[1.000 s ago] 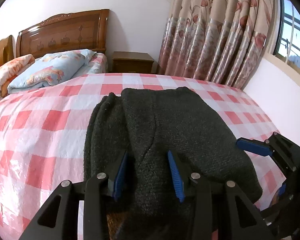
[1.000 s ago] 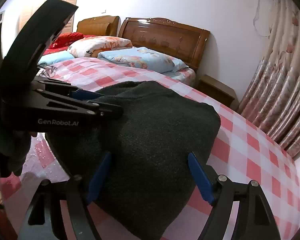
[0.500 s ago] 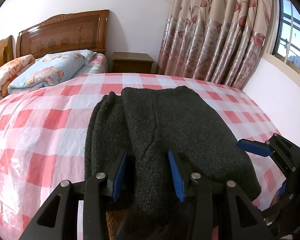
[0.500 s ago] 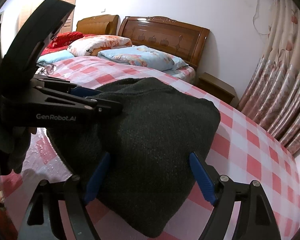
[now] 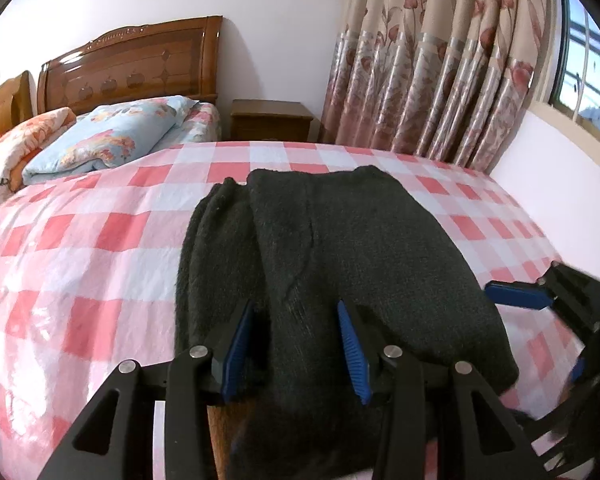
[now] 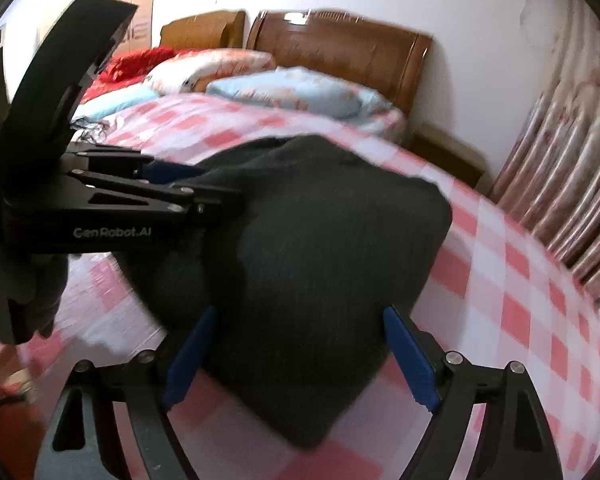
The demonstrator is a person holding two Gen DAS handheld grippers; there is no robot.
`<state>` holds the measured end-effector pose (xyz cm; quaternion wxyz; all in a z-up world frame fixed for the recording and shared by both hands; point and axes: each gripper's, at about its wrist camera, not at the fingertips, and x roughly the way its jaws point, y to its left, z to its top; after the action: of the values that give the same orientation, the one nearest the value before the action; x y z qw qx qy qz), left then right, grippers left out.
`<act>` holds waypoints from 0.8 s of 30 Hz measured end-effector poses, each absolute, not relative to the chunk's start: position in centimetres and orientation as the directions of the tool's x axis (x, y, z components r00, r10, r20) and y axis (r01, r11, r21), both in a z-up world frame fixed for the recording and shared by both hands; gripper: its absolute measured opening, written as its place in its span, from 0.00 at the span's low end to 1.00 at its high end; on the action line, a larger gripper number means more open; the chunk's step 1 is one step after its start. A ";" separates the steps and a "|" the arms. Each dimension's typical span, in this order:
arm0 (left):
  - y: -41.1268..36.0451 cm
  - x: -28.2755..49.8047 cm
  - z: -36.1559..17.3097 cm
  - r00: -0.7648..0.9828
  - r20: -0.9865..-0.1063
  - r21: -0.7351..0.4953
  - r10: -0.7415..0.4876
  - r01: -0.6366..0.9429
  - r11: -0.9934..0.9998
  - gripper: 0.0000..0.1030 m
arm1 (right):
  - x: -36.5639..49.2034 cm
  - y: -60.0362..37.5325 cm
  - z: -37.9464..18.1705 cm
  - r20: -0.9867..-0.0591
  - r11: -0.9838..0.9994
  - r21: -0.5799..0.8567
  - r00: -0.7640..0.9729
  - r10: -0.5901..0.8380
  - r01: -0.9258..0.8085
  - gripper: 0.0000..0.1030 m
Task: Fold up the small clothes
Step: 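Release the folded sweater and lift both grippers away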
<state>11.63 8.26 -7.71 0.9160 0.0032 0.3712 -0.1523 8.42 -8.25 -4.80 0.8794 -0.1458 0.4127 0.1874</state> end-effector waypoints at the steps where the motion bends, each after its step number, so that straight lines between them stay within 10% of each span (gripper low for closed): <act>1: 8.3 10.8 -7.5 0.678 -0.683 -0.095 -0.271 0.286 0.954 0.43 | 7.9 -8.5 -4.4 -0.795 0.882 -0.080 0.564 0.225 -0.464 1.00; 6: 10.8 4.6 -4.8 0.798 -0.540 -0.099 -0.268 0.256 0.962 0.45 | 2.6 -10.7 -1.5 -0.751 0.871 0.001 0.575 0.324 -0.491 1.00; 15: 15.2 -2.5 1.8 0.970 -0.241 -0.169 -0.038 -0.004 0.986 0.87 | -3.6 -17.0 6.2 -0.351 0.956 0.144 0.890 0.291 -0.256 1.00; 24: 10.9 -1.6 -2.5 0.886 -0.461 -0.021 -0.039 0.033 0.999 0.85 | -4.9 -12.7 -2.4 -0.587 0.978 0.111 0.783 0.207 -0.175 1.00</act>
<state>-1.55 10.95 -2.51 0.9711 -0.0064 0.2377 -0.0188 -4.88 -12.65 -2.38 0.9437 0.0252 0.3138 0.1011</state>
